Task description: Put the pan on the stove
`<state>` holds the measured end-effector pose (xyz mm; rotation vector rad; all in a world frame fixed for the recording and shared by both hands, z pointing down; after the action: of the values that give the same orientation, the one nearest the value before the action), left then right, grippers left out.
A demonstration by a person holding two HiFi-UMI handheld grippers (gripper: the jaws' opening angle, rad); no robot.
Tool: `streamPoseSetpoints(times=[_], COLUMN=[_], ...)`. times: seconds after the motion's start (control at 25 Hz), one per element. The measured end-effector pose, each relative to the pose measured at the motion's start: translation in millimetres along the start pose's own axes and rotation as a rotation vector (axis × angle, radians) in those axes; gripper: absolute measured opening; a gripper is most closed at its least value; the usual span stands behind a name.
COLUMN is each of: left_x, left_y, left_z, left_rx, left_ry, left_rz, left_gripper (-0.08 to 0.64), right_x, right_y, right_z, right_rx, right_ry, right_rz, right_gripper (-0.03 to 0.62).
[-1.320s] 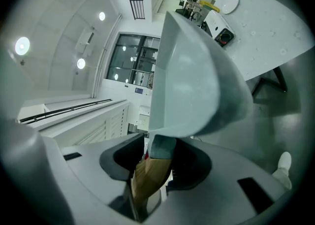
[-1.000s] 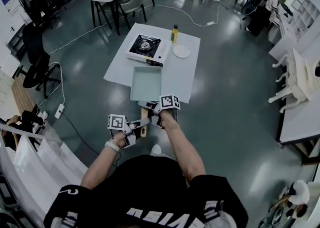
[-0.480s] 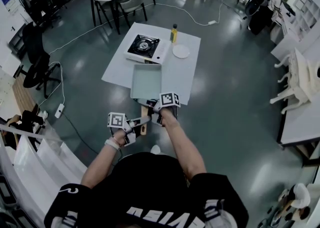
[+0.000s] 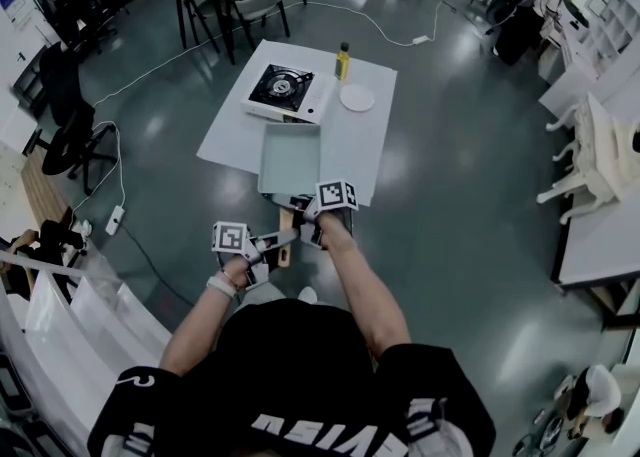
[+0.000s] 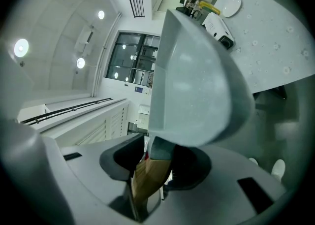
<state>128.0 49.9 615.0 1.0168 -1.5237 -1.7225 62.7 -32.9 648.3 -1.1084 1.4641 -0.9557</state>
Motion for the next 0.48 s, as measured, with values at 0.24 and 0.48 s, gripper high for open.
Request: streamPoseSetpoints(times=[0.24,0.48], left_x=[2,16], left_y=[8,12], left_z=[3,0], left_rx=[0.020,-0.002], left_ry=[0.018,0.058], left_rz=[0.002,0.016], left_gripper=[0.097,0.097], right_x=[1,18], right_y=[-3,-12], right_z=[-1,-9], right_rx=[-0.017,-0.014], right_ry=[-0.004,-0.029], right_rz=[0.004,0.018], right_gripper=[0.135,0.135])
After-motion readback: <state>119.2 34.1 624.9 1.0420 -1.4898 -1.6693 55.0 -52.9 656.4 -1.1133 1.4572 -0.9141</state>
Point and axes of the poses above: the fingertips, and each gripper's own axes: z backward along the fingers, y to its left, x out of its top, the point moved 1 cm from there along z, backward along the fingers, and after that the axes turned 3 degrees about z, right-handed, at the moved point
